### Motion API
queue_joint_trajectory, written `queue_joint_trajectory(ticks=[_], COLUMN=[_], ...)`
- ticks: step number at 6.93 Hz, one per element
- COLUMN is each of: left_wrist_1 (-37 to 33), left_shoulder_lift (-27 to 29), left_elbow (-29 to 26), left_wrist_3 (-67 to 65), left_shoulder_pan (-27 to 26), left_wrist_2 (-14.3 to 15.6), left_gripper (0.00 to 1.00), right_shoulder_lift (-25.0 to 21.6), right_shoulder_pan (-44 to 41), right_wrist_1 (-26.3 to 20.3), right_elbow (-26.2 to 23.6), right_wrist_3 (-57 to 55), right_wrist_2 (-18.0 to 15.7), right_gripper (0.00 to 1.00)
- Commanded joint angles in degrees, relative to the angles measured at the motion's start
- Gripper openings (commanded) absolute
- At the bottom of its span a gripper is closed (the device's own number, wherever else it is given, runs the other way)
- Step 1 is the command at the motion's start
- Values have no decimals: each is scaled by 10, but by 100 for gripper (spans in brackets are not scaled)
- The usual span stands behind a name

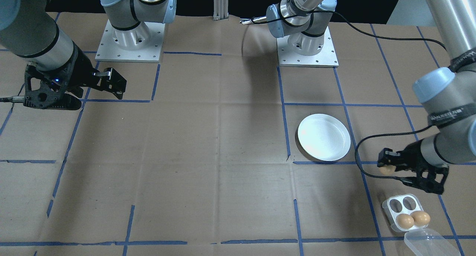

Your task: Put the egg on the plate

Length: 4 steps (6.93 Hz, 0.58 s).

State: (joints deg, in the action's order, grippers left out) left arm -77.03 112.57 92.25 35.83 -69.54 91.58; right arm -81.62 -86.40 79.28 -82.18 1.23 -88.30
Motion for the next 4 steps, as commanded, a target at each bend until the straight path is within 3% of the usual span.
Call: queue_joint_trajectory(ticks=[1, 2, 3, 4], left_wrist_1=[-2, 0, -5, -4], left_shoulder_lift=[-59, -64, -65, -65], left_elbow=[109, 133, 142, 149], left_wrist_3=[-21, -20, -20, -20], left_shoulder_pan=[-36, -40, -45, -45], left_wrist_2=[-15, -15, -15, -15], left_gripper=[12, 28, 36, 59], right_shoulder_lift=[0, 0, 0, 1], right_shoulder_pan=[0, 0, 0, 0], right_wrist_1=[0, 0, 0, 0], right_elbow=[0, 0, 0, 0], right_wrist_3=[0, 0, 0, 0], right_wrist_2=[1, 0, 0, 1], right_gripper=[100, 100, 100, 100])
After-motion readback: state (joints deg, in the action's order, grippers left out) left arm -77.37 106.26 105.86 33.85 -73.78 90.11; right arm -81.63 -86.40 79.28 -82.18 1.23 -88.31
